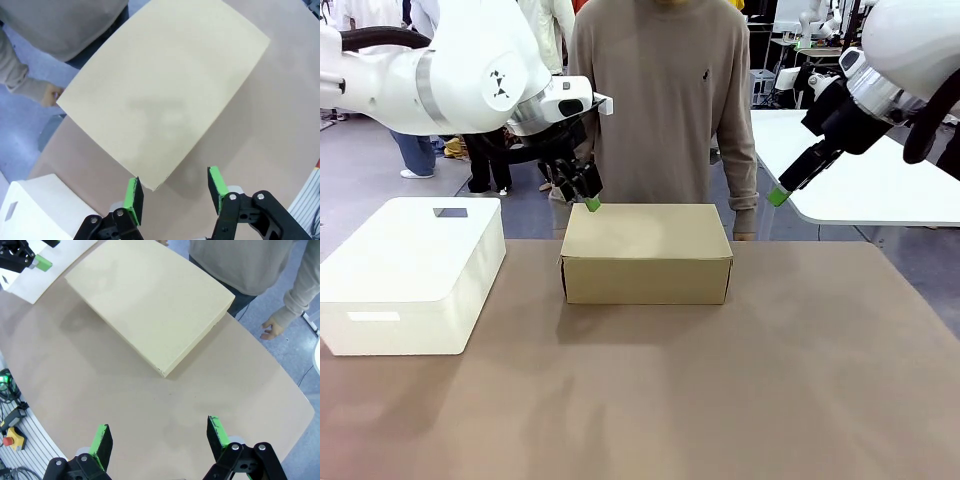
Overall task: Pack the shoes into the box.
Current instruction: Press down on the lid of the Shoes Box.
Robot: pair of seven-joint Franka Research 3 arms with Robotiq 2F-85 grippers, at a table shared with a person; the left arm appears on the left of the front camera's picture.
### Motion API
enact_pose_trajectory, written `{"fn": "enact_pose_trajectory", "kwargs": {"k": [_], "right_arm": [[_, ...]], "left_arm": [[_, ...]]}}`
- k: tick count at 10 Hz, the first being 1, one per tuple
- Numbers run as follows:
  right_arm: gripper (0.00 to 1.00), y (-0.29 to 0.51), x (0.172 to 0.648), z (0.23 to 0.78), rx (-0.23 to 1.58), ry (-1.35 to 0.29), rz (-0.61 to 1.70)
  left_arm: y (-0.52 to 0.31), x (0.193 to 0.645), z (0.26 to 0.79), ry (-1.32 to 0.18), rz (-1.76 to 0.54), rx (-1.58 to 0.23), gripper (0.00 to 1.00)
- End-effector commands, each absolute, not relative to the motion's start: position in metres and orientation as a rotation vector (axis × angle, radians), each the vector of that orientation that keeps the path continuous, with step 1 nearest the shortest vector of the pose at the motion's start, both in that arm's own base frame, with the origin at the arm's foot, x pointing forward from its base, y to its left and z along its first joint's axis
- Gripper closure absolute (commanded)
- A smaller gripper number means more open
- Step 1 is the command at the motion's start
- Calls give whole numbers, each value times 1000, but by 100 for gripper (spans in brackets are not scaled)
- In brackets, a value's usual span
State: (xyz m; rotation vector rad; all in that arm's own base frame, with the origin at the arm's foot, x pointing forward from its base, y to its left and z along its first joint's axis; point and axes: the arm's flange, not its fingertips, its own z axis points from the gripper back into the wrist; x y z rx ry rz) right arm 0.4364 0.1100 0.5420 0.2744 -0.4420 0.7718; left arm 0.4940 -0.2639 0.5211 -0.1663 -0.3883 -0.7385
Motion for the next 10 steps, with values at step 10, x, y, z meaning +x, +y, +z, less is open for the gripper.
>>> {"fn": "enact_pose_trajectory", "kwargs": {"k": [10], "right_arm": [[0, 111, 440, 545, 266, -456, 775]], "left_arm": [[-232, 446, 530, -371, -745, -113, 0]]}}
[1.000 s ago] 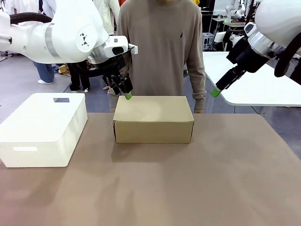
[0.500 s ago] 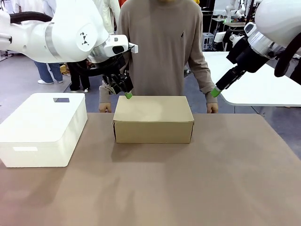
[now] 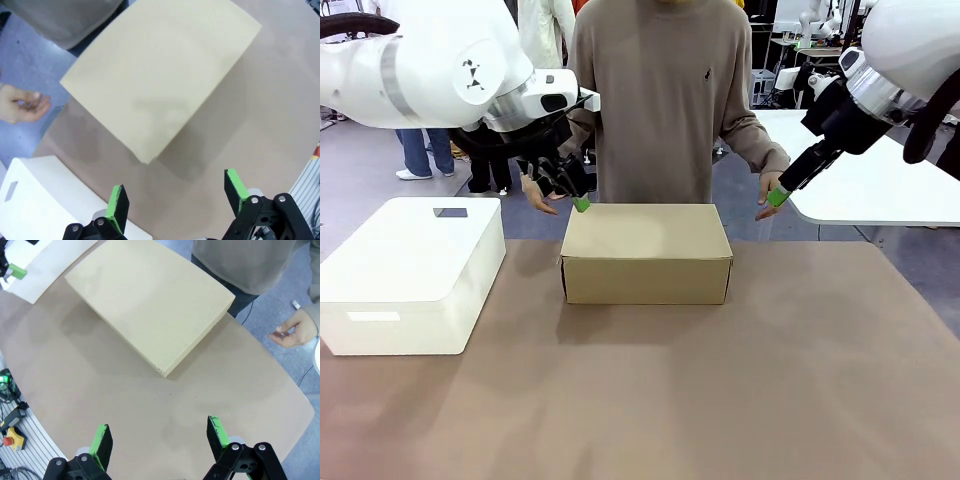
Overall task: Pack the shoes into the box.
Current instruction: Press down on the lid of the Shoes Box.
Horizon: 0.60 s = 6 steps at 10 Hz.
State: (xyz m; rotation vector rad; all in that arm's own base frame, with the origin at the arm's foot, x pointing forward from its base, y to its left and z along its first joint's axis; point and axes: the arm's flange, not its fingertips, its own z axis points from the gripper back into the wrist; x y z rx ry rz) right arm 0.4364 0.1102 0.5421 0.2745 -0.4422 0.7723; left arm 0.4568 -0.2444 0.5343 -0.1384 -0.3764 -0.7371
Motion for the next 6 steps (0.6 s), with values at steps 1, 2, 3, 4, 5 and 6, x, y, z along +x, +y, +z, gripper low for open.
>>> {"fn": "enact_pose_trajectory", "kwargs": {"k": [1, 2, 3, 4, 5, 6], "right_arm": [[0, 111, 440, 545, 266, -456, 775], [0, 111, 440, 545, 266, -456, 775], [0, 111, 440, 545, 266, -456, 775], [0, 111, 440, 545, 266, -456, 775], [0, 111, 440, 545, 266, -456, 775], [0, 111, 440, 545, 266, -456, 775]], "left_arm": [[-228, 439, 530, -368, -747, -128, 0], [-223, 432, 529, -369, -749, -139, 0], [-216, 422, 525, -374, -733, -139, 0], [-211, 414, 523, -390, -727, -132, 0], [-207, 410, 521, -396, -714, -127, 0], [-205, 407, 519, -410, -705, -123, 0]]}}
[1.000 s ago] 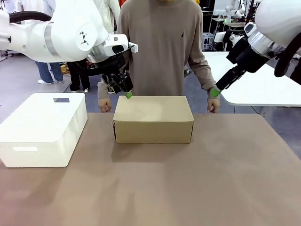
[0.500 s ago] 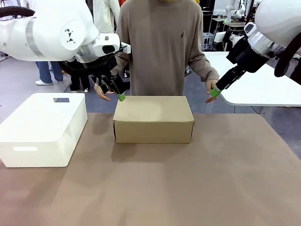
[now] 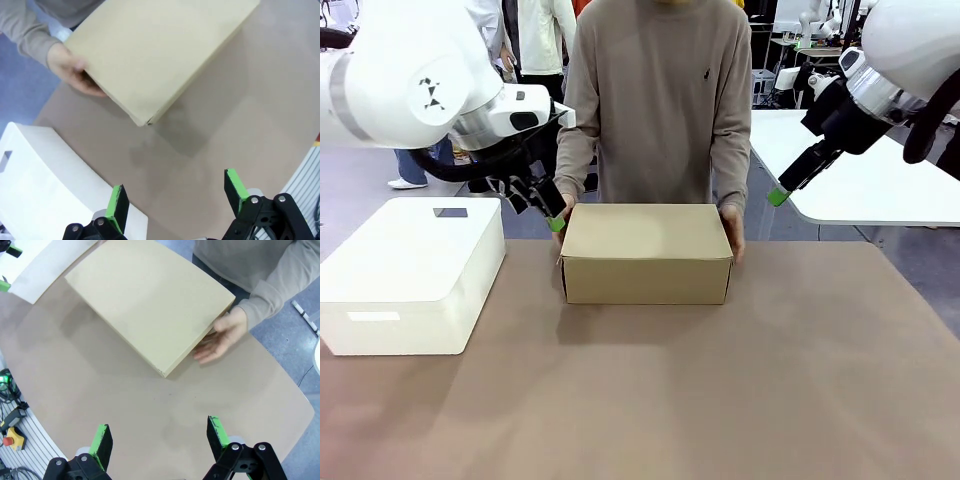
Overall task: Pack the shoes into the box.
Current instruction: Press down on the lid of the Shoes Box.
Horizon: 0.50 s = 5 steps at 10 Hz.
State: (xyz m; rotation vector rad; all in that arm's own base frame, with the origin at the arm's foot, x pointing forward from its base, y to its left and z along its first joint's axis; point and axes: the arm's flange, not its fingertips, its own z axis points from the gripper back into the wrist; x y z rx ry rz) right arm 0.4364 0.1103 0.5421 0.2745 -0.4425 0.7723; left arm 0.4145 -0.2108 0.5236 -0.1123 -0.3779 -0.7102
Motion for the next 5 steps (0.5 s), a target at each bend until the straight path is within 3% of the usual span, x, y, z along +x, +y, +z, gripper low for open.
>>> {"fn": "enact_pose_trajectory", "kwargs": {"k": [1, 5], "right_arm": [[0, 111, 440, 545, 266, -456, 775], [0, 111, 440, 545, 266, -456, 775]], "left_arm": [[-204, 406, 519, -418, -703, -125, 0], [-208, 411, 523, -389, -706, -110, 0]]}}
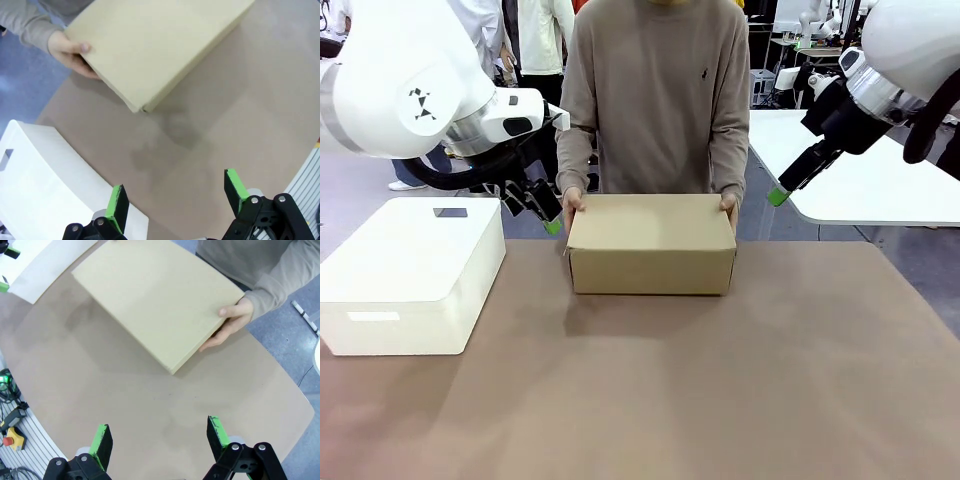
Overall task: Pack the shoes into the box.
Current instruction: Press down on the lid of the Shoes Box.
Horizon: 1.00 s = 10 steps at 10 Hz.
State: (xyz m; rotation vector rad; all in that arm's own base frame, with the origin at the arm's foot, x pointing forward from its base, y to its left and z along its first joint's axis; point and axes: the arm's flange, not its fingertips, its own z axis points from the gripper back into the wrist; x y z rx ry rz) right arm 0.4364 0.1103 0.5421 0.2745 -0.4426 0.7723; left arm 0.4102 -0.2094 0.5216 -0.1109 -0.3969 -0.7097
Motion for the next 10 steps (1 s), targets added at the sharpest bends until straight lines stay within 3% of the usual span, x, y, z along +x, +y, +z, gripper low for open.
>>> {"fn": "enact_pose_trajectory", "kwargs": {"k": [1, 10], "right_arm": [[0, 111, 440, 545, 266, -456, 775], [0, 111, 440, 545, 266, -456, 775]], "left_arm": [[-208, 411, 523, -389, -706, -110, 0], [-208, 411, 523, -389, -706, -110, 0]]}}
